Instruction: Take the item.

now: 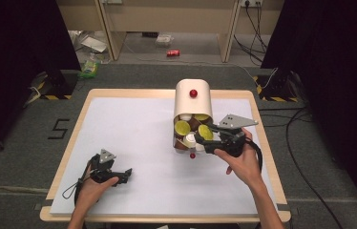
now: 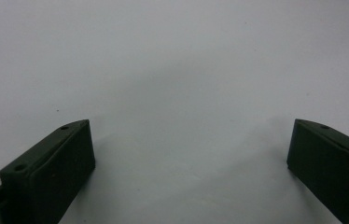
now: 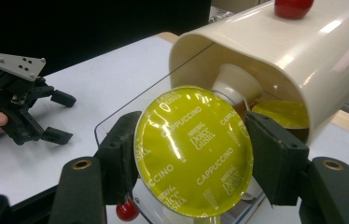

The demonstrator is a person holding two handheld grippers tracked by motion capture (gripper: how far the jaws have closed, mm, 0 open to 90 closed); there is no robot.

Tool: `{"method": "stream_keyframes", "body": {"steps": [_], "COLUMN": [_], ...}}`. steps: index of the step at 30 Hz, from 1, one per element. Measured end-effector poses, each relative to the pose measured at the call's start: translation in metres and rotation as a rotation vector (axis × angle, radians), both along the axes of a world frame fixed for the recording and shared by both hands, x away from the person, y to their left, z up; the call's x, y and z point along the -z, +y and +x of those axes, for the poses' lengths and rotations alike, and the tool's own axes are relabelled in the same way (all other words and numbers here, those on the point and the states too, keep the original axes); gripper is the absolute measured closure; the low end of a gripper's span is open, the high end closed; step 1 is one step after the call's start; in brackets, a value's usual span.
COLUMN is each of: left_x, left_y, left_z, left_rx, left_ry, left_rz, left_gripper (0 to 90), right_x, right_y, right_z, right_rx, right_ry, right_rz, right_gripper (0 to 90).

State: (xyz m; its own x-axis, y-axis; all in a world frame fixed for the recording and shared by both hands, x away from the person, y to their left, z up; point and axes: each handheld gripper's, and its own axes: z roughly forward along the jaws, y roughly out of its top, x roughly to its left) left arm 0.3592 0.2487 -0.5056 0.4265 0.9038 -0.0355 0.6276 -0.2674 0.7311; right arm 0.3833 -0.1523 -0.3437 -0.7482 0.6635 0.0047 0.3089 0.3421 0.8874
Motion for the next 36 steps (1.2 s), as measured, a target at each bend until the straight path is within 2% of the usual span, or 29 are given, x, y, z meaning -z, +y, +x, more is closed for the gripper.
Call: {"method": "stream_keyframes", "body": {"steps": [20,36], "left_x": [0.000,0.000], "left_y": [0.000,0.000], "left_z": [0.000,0.000], "left_rx": [-0.001,0.000], "left_ry": [0.000,0.000], "left_rz": [-0.001,0.000], "left_gripper": [0.2,0.2], "right_x": [-0.014,-0.002], "right_y": [-0.032,-0.057], "right_z": [-0.008,0.001], "right_rx": [0.054,0.145], "right_ry": [-0.027,-0.011], "right_rz": [0.027,-0.012], "right_gripper": [40.1,40.1]}}
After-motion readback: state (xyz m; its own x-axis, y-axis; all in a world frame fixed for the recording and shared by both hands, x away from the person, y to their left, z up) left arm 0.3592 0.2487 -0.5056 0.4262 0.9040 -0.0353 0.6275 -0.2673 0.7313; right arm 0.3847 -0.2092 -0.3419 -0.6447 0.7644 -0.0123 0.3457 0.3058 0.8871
